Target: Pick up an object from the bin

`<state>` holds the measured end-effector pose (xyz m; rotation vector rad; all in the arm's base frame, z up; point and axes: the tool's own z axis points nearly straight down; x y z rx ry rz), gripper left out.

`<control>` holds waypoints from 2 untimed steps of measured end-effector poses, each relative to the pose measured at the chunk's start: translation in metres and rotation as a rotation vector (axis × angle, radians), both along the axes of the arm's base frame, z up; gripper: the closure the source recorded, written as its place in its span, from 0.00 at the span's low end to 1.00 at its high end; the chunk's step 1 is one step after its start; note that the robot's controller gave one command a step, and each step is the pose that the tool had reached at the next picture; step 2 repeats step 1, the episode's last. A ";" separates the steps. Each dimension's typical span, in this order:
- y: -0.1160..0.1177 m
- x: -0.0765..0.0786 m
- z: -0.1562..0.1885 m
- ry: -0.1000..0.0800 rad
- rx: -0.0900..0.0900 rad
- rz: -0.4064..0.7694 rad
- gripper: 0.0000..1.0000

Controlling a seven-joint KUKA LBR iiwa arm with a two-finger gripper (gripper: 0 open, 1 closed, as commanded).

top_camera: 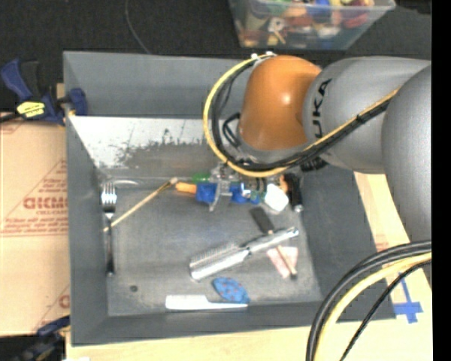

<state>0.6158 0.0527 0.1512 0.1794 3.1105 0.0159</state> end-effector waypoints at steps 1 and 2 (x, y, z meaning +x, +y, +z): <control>0.000 0.001 0.023 -0.003 0.001 -0.001 1.00; 0.000 0.001 0.023 -0.003 0.001 -0.001 1.00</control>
Offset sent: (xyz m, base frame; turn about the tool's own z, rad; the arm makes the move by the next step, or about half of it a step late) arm 0.0005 0.0000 0.0217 0.0009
